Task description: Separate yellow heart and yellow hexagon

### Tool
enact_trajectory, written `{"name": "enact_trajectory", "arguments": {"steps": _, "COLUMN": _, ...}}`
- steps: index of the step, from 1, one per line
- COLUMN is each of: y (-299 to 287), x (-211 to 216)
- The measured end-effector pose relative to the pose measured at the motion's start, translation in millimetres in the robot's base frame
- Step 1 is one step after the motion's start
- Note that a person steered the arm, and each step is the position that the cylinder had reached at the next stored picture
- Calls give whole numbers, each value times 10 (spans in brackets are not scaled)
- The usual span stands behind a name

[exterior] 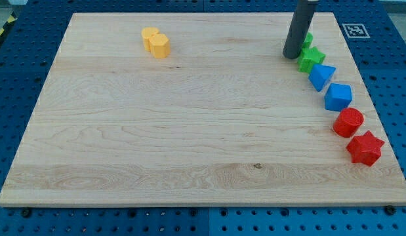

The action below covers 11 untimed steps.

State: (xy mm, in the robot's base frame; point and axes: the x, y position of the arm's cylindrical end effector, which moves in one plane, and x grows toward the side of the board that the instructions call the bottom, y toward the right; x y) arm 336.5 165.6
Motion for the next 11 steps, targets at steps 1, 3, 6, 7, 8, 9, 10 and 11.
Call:
{"name": "enact_trajectory", "arguments": {"steps": 1, "y": -364, "x": 267}}
{"name": "enact_trajectory", "arguments": {"steps": 3, "y": -1655, "x": 689}}
{"name": "enact_trajectory", "arguments": {"steps": 6, "y": -3095, "x": -180}}
{"name": "enact_trajectory", "arguments": {"steps": 7, "y": -3095, "x": -200}}
{"name": "enact_trajectory", "arguments": {"steps": 8, "y": -3034, "x": -388}}
{"name": "enact_trajectory", "arguments": {"steps": 9, "y": -2896, "x": -468}}
{"name": "enact_trajectory", "arguments": {"steps": 10, "y": -2771, "x": -506}}
{"name": "enact_trajectory", "arguments": {"steps": 11, "y": -2771, "x": -519}}
